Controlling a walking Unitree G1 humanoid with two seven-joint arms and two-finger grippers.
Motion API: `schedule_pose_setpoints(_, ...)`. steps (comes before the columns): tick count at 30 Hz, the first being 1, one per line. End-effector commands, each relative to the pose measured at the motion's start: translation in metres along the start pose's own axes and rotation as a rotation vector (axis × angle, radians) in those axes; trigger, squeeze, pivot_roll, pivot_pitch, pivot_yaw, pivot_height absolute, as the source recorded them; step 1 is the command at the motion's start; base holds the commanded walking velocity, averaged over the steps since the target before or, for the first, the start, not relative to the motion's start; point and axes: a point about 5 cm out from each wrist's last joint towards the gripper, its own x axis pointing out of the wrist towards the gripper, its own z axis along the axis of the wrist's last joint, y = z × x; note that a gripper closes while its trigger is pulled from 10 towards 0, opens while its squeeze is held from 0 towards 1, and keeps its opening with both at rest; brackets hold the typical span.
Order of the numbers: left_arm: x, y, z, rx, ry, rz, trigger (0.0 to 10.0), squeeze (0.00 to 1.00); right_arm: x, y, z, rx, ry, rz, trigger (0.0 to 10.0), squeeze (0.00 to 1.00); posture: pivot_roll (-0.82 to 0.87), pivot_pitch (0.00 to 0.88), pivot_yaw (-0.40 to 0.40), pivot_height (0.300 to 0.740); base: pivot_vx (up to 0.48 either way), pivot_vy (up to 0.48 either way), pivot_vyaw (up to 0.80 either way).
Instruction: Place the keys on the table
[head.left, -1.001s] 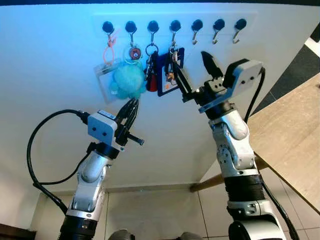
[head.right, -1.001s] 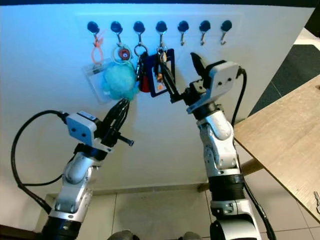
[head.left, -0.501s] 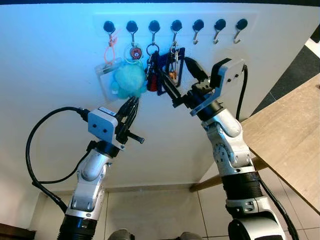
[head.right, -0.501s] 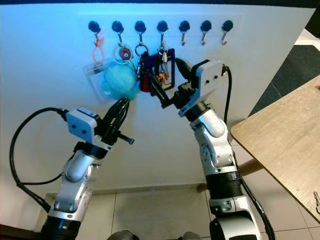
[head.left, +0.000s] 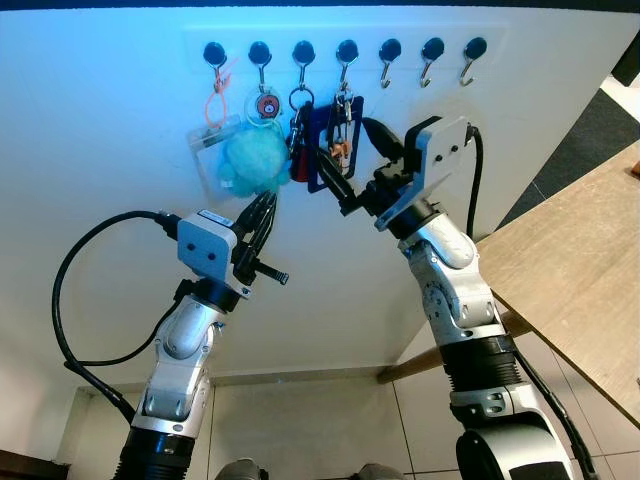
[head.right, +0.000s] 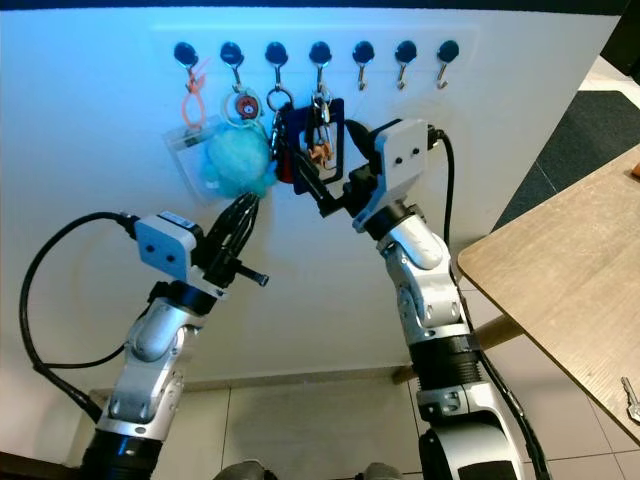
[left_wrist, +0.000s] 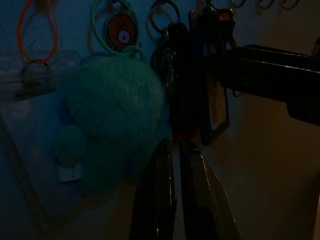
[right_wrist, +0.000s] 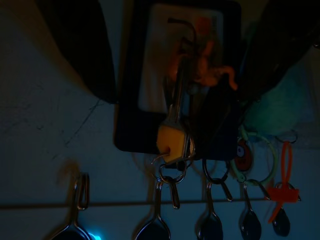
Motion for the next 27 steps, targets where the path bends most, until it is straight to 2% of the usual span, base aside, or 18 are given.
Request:
schedule_pose_setpoints(1,0.002,-0.001,0.003,0.008,-0.007,-0.003,10.0,0.0,0.003,0.001,-0.001,0.013,0.006,-0.001,0.0,0.0,0.04,0.071,-0.02,0.74,0.0,0.0,0.0)
schedule_pose_setpoints(3,0.003,-0.001,0.005,0.009,-0.012,0.002,10.0,0.0,0.004,0.001,0.0,0.018,0.0,-0.003,0.0,0.0,0.04,0.072,-0.02,0.74,0.0,0.0,0.0)
schedule_pose_setpoints(4,0.003,0.0,0.005,0.009,-0.013,0.003,10.0,0.0,0.004,0.001,0.001,0.019,-0.002,-0.003,0.7,0.0,0.04,0.07,-0.019,0.74,0.0,0.0,0.0)
schedule_pose_setpoints(6,0.003,0.0,0.005,0.009,-0.014,0.004,10.0,0.0,0.004,0.001,0.001,0.018,-0.004,-0.004,1.1,0.0,0.04,0.069,-0.019,0.74,0.0,0.0,0.0)
schedule_pose_setpoints(7,0.003,0.0,0.005,0.009,-0.014,0.004,10.0,0.0,0.004,0.001,0.001,0.018,-0.005,-0.004,0.4,0.0,0.04,0.069,-0.019,0.74,0.0,0.0,0.0)
schedule_pose_setpoints(9,0.004,0.0,0.005,0.01,-0.015,0.005,10.0,0.0,0.004,0.0,0.002,0.017,-0.007,-0.005,0.0,0.0,0.03,0.071,-0.019,0.74,0.0,0.0,0.0)
schedule_pose_setpoints(25,0.004,-0.001,0.006,0.018,-0.02,0.009,10.0,0.0,0.004,-0.002,0.009,0.006,-0.041,-0.032,0.0,0.0,0.03,0.075,-0.019,0.74,0.0,0.0,0.0)
schedule_pose_setpoints(27,0.005,-0.001,0.007,0.021,-0.026,0.011,10.0,0.0,0.003,-0.002,0.018,-0.009,-0.095,-0.055,0.0,0.0,0.03,0.077,-0.019,0.74,0.0,0.0,0.0)
